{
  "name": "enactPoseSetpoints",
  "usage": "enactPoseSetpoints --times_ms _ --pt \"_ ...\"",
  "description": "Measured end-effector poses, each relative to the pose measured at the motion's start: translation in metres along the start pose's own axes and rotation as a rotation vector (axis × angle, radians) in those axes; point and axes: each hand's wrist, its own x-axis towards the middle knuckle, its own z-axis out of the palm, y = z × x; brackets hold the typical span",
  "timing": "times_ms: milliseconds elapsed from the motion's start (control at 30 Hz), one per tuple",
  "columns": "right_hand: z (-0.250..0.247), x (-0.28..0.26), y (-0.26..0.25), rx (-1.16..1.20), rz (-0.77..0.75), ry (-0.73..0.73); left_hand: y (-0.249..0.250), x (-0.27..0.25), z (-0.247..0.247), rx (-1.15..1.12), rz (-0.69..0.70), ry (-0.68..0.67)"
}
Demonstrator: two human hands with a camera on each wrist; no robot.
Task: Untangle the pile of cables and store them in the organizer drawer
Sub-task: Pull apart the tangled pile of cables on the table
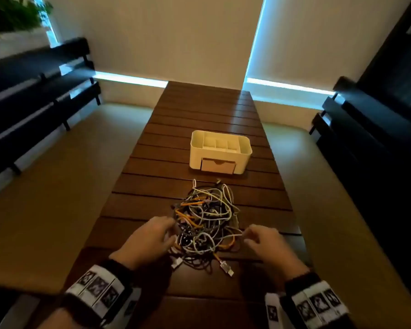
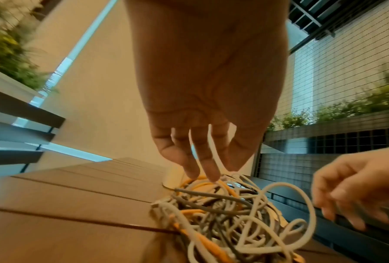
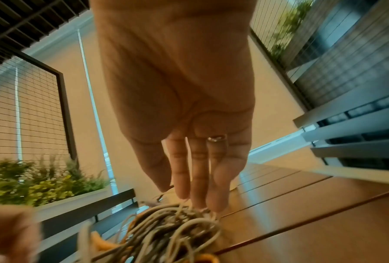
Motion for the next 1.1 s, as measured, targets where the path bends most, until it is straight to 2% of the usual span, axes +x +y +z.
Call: enactPoseSetpoints --times_ms 167,333,433,633,867,967,1100 --pt "0.016 0.011 -0.048 0.158 -0.103 -0.205 0.017 0.024 0.021 -0.035 0.068 -0.013" --pt "0.032 0.015 -0.060 0.247 -0.188 -0.197 0.021 0.033 0.037 -0.125 0.114 -0.014" --pt "0.021 0.019 -0.060 0.353 -0.192 -0.148 0.023 0.036 0.039 -0.125 0.093 -0.013" --pt "-0.016 0.009 -0.066 0.751 -0.263 0.003 0.022 0.041 0.038 -0.166 -0.013 0.050" --pt "-0.035 -0.006 -0.068 1.107 -0.297 0.192 0.015 0.038 0.037 -0.188 -0.046 0.131" --pt "-0.039 -0.015 -0.066 1.323 -0.308 0.214 0.011 0.039 0.035 -0.197 -0.069 0.184" --pt "-0.037 -0.025 -0.047 1.562 -0.370 0.255 0.012 0.044 0.032 -0.087 -0.114 0.170"
